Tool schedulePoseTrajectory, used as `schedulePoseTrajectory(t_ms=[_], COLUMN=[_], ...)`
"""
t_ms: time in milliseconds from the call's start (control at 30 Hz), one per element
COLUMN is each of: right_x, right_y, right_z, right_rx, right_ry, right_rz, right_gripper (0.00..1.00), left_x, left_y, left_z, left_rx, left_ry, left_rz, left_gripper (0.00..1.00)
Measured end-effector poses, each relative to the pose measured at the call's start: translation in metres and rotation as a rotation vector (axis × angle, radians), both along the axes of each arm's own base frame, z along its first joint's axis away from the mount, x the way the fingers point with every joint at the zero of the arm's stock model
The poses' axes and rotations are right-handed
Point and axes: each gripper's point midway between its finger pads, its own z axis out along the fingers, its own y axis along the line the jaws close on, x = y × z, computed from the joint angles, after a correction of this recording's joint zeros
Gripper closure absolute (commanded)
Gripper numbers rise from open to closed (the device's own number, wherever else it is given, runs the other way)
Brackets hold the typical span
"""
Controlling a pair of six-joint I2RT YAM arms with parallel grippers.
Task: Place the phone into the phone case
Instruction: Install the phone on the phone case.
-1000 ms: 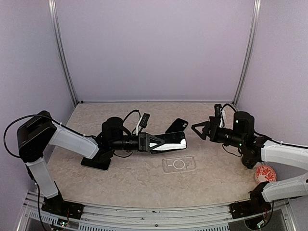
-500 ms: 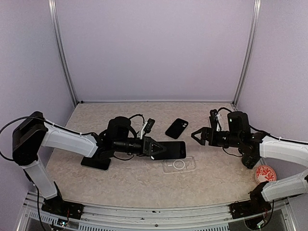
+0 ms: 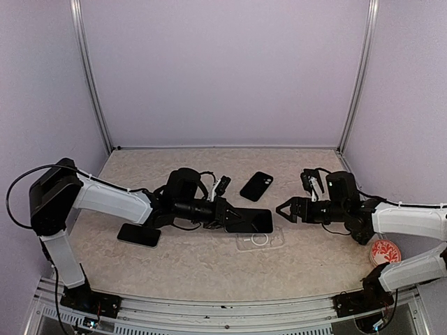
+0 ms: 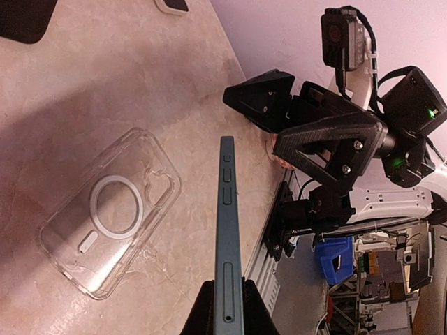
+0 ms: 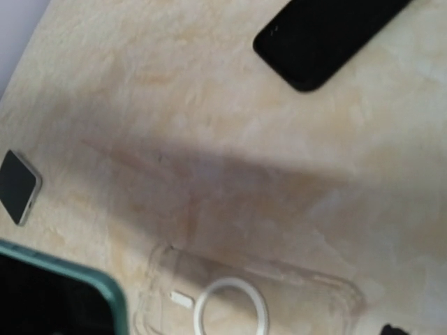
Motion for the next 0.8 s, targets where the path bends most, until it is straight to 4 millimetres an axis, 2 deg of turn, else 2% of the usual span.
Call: schedulePoseTrajectory(t_ms=[200,333,633,800], right_x=[-0.009,-0.011,-0.007,-0.007], right_y=[-0.001,-0.001,0.001,0.002], right_z=[-0.02,-0.024,-0.017,-0.021], right_rx=[0.007,0.015,0.034,0.042], right_ry=[0.028,0.027,-0.007,-0.003], right_rz=[0.018,0.018,0.017,0.016], right_gripper=[0.04,0.03,0.02,0.02], left_x=[-0.001,-0.002,0.007,0.01], left_y=[-0.004,-0.005,-0.021,-0.025], left_z=[-0.028,-0.042,-0.045,-0.05], left_rx=[0.034,0.053,0.031,0.033], left_ry=[0.084,0.126,0.149,0.17], left_rz=[-0.006,-0.007,-0.013,-0.008], left_gripper=[1.0,1.0,1.0,1.0])
